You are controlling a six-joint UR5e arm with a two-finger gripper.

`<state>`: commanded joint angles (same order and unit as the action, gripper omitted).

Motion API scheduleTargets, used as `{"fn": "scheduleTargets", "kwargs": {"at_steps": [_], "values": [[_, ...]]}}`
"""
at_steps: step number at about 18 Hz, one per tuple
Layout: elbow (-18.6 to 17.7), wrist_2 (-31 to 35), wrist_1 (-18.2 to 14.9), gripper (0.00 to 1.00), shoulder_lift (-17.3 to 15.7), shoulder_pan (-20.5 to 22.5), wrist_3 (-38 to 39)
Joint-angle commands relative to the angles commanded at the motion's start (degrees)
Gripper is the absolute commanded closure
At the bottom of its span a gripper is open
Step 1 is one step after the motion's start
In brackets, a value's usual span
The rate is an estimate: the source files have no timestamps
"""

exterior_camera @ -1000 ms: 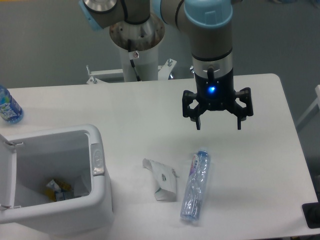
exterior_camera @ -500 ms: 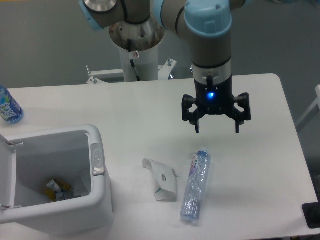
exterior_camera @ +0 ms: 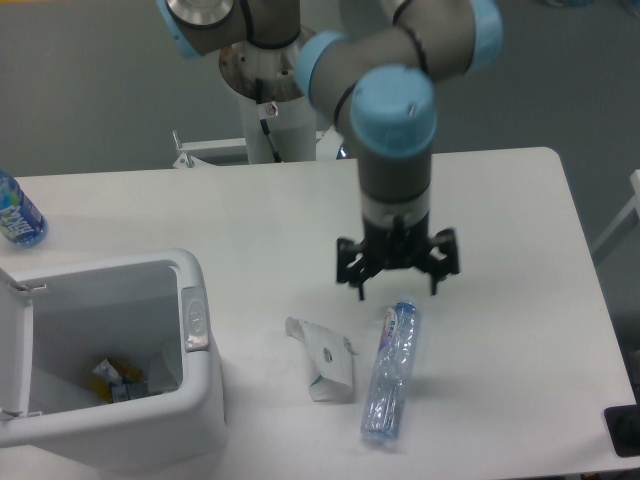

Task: Place the trash in the trash can
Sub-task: 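Move the open gripper down toward the crumpled white paper, then close the gripper on the crumpled white paper and lift it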

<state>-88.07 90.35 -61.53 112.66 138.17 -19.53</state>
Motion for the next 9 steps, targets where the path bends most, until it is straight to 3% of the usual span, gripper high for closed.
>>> {"fn": "scheduleTargets", "kwargs": {"at_steps": [2,7,9], "values": [[0.0,-0.9,3.2,0.0,2.2,-0.8,2.6],[0.5,-2.5,4.7,0.0,5.4,-1.4,7.8],[0.6,-2.5,7.7,0.0,7.6,-2.8,9.2]]}}
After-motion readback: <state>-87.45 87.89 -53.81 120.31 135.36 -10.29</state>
